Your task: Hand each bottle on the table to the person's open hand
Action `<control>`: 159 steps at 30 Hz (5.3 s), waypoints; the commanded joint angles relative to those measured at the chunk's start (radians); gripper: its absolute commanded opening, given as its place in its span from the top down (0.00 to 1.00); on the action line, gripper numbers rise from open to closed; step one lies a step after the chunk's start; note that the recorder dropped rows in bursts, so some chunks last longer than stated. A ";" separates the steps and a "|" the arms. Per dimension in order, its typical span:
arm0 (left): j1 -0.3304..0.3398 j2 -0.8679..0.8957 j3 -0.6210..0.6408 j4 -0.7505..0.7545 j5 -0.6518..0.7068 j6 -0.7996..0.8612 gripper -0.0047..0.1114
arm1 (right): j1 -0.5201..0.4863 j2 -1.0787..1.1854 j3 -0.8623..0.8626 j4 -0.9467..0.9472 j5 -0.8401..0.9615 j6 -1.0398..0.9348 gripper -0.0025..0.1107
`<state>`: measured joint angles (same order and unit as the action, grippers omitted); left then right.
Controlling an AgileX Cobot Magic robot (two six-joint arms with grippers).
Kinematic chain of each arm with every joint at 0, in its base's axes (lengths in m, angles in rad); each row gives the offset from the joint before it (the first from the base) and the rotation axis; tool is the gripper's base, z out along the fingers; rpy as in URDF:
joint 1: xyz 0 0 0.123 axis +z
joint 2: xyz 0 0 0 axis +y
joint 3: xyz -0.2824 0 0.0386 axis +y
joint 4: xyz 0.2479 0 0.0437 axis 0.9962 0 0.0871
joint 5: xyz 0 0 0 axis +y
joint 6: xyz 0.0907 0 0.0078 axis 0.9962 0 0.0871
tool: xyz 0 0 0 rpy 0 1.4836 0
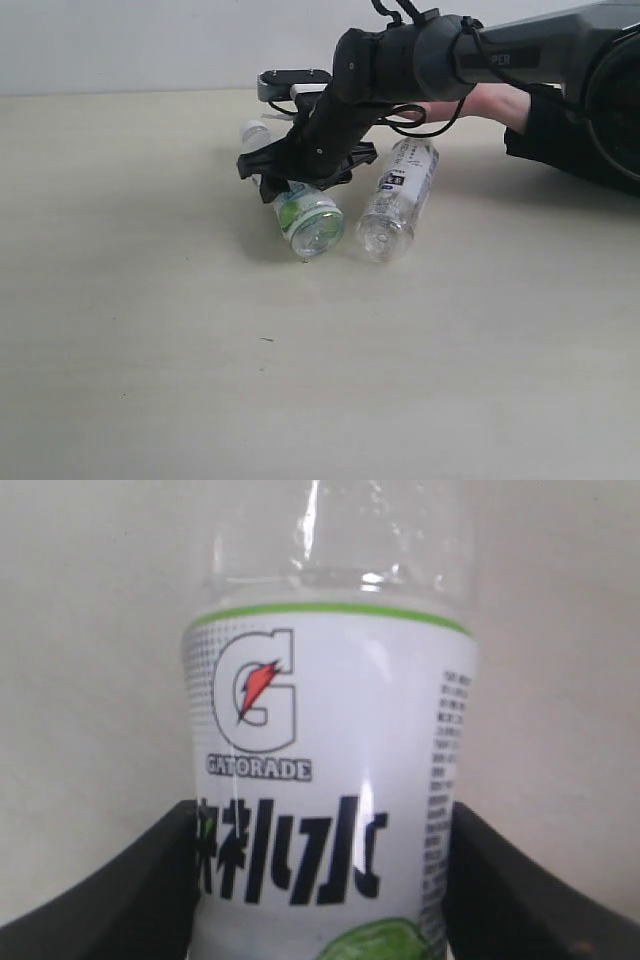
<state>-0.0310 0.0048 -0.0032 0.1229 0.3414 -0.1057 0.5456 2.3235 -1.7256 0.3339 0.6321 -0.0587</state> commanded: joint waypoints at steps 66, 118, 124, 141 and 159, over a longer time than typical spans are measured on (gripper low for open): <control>-0.001 -0.005 0.003 0.003 -0.007 -0.003 0.94 | -0.348 -0.165 -0.096 0.033 0.290 -0.087 0.36; -0.001 -0.005 0.003 0.003 -0.007 -0.003 0.94 | -0.405 -1.786 1.130 0.166 0.098 -0.294 0.98; -0.001 -0.005 0.003 0.003 -0.007 -0.003 0.94 | -0.405 -2.001 1.334 0.221 0.046 -0.225 0.98; -0.001 -0.005 0.003 0.003 -0.007 -0.003 0.94 | -0.359 -2.090 1.371 0.384 -0.002 -0.228 0.98; -0.001 -0.005 0.003 0.003 -0.007 -0.003 0.94 | -0.359 -2.090 1.371 0.339 -0.010 -0.202 0.98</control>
<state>-0.0310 0.0048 -0.0032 0.1229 0.3414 -0.1057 0.1847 0.2398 -0.3577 0.6726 0.6193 -0.2621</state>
